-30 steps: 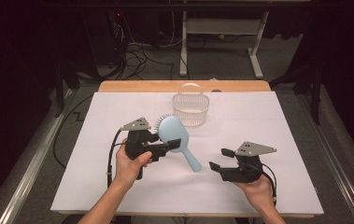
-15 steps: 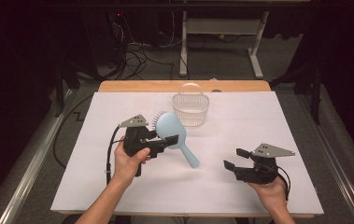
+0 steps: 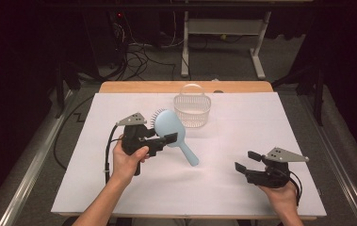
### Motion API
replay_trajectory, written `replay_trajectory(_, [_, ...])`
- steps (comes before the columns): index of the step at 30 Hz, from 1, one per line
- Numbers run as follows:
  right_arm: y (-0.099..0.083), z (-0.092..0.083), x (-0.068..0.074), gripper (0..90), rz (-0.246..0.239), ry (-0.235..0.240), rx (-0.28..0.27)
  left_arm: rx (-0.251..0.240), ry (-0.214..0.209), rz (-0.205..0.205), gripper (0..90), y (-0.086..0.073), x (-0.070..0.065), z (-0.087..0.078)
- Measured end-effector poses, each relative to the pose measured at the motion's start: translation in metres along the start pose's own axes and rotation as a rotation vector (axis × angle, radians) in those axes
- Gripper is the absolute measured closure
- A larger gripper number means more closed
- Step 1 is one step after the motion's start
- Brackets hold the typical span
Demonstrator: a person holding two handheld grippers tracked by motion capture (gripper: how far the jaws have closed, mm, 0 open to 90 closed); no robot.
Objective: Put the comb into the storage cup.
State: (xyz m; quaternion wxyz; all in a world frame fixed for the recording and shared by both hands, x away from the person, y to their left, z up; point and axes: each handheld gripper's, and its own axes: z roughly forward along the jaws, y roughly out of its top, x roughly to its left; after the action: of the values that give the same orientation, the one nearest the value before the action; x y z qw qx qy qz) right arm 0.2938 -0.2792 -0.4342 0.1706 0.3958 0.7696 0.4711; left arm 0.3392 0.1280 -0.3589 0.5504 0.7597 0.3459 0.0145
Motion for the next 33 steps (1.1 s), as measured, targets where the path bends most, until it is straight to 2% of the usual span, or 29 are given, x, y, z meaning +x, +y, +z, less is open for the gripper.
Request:
replay_trajectory(7, [-0.016, -0.013, -0.009, 28.5, 0.012, -0.053, -0.023, -0.004, 0.005, -0.012, 53.5, 0.002, 0.002, 0.000])
replay_trajectory(14, [-0.023, -0.021, -0.013, 28.3, 0.029, -0.076, -0.034, -0.016, 0.005, -0.024, 53.4, 0.007, 0.003, 0.003])
replay_trajectory(24, [-0.035, -0.027, -0.020, 26.4, 0.076, -0.128, -0.048, -0.026, 0.023, -0.007, 53.4, 0.020, 0.002, 0.003])
replay_trajectory(26, [-0.036, -0.027, -0.020, 26.5, 0.078, -0.128, -0.048, -0.035, 0.038, -0.001, 53.4, 0.023, 0.001, 0.003])
replay_trajectory(29, [-0.036, -0.027, -0.019, 26.4, 0.077, -0.128, -0.045, -0.039, 0.035, -0.006, 53.4, 0.026, 0.002, 0.005])
replay_trajectory(33, [-0.036, -0.026, -0.014, 26.3, 0.053, -0.129, -0.043, -0.044, 0.036, -0.005, 53.4, 0.029, 0.003, 0.008])
